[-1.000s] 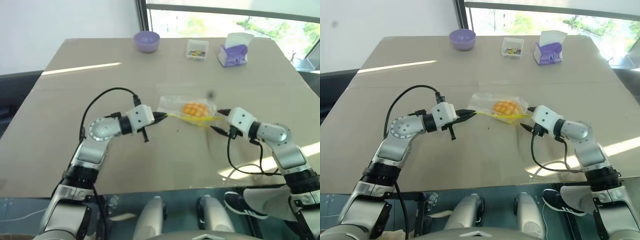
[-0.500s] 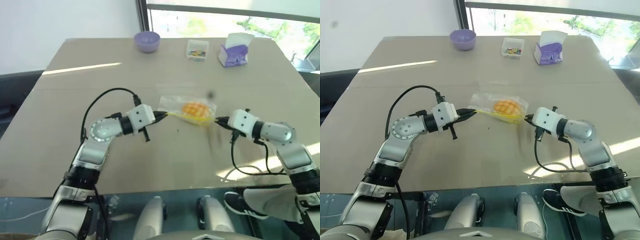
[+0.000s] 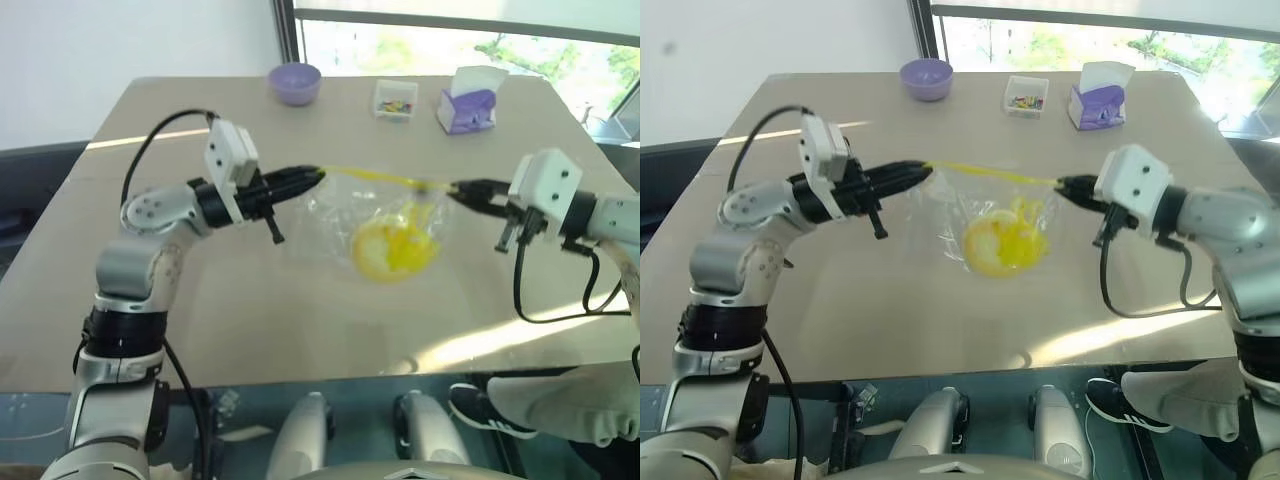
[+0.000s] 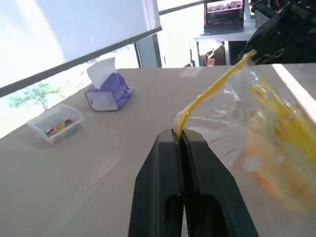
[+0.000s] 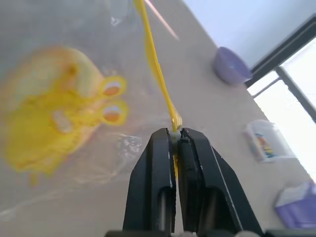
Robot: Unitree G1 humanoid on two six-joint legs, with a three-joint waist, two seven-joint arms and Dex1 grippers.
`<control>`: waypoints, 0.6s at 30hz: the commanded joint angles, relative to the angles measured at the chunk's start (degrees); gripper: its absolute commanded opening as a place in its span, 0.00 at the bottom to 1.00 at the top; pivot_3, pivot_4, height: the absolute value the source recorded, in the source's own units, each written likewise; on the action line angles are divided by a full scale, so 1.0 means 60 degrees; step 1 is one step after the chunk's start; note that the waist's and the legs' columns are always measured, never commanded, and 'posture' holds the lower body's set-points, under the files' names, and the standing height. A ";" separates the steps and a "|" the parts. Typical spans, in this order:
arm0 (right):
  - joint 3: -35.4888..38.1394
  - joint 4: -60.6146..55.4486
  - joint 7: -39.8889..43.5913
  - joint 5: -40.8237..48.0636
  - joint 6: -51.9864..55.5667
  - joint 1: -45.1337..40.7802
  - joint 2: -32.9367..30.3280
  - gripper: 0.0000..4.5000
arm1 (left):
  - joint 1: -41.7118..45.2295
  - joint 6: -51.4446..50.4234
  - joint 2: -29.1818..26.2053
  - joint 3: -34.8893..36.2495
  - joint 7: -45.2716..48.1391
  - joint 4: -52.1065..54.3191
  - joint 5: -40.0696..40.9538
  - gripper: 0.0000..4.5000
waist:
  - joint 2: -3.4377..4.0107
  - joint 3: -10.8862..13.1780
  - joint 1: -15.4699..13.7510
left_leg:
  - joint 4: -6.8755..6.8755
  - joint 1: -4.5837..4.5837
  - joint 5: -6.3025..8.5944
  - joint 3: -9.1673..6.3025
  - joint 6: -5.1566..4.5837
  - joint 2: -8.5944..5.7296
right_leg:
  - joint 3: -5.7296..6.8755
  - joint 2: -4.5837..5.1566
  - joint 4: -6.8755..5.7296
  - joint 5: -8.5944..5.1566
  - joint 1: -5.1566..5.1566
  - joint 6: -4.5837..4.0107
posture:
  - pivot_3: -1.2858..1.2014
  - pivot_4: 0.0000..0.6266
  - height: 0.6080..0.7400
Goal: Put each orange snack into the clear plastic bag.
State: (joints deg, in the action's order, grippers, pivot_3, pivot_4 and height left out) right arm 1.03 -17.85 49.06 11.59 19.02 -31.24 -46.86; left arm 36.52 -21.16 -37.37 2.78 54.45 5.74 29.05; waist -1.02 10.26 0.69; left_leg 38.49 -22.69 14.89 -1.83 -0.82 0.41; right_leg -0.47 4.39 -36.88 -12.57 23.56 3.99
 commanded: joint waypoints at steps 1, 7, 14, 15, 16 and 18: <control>-0.0236 0.1366 -0.1029 -0.1363 -0.0911 -0.0311 0.0101 0.01 | 0.0409 0.0728 0.0172 -0.0299 -0.0492 -0.0801 -0.1076 0.00 | 0.0000 -0.0001 -0.0009 | 0.0000 0.0000 0.0000 0.0000 0.0000 -0.0002 | 0.0000 0.0001 0.0000 0.0000 -0.0001 0.0000 | 0.52 0.24 1.00; -0.0379 0.2646 -0.2263 -0.2584 -0.2245 -0.0632 0.0283 0.01 | 0.1015 0.2890 0.0880 -0.0635 -0.1479 -0.2143 -0.2617 0.00 | -0.0001 0.0003 0.0004 | -0.0004 -0.0032 -0.0005 0.0015 0.0008 -0.0003 | -0.0013 0.0001 0.0004 0.0001 0.0036 -0.0001 | 0.52 0.24 1.00; -0.0836 0.2003 -0.2534 -0.2686 -0.2539 0.1857 0.0852 0.01 | -0.1386 0.4278 0.0988 -0.1648 -0.1156 -0.1665 -0.3573 0.00 | 0.0003 -0.0009 0.0024 | -0.0057 -0.0027 -0.0009 0.0036 0.0020 -0.0003 | -0.0036 0.0007 0.0035 -0.0002 0.0042 0.0001 | 0.52 0.24 1.00; -0.1094 0.2142 -0.2594 -0.2876 -0.2729 0.2227 0.1003 0.01 | -0.1791 0.4553 0.1028 -0.1807 -0.1263 -0.1652 -0.3821 0.00 | 0.0003 -0.0008 0.0027 | -0.0057 -0.0026 -0.0007 0.0043 0.0018 -0.0003 | -0.0042 0.0007 0.0044 -0.0002 0.0043 0.0001 | 0.52 0.24 1.00; -0.1286 0.2261 -0.2640 -0.2990 -0.2872 0.2532 0.1170 0.01 | -0.2102 0.4739 0.1065 -0.1914 -0.1306 -0.1685 -0.3968 0.00 | 0.0003 -0.0005 0.0016 | -0.0055 -0.0027 0.0008 0.0051 -0.0009 -0.0005 | -0.0048 0.0009 0.0043 -0.0002 0.0046 0.0001 | 0.52 0.24 1.00; -0.1589 0.2479 -0.2814 -0.3293 -0.3141 0.3010 0.1422 0.01 | -0.2594 0.5136 0.0995 -0.2094 -0.1271 -0.1831 -0.4254 0.00 | 0.0003 -0.0002 -0.0002 | -0.0030 -0.0028 0.0016 0.0046 -0.0022 -0.0007 | -0.0044 0.0011 0.0023 -0.0001 0.0046 0.0001 | 0.52 0.24 1.00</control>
State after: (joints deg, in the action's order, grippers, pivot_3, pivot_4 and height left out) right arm -9.64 -3.22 34.33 -6.35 1.64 -13.63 -37.81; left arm 21.12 6.60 -30.05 -11.48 47.73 -5.98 4.94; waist -1.00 10.25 0.68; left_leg 38.34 -22.83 14.99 -1.54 -0.95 0.37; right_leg -0.75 4.45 -36.80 -12.58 23.83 4.00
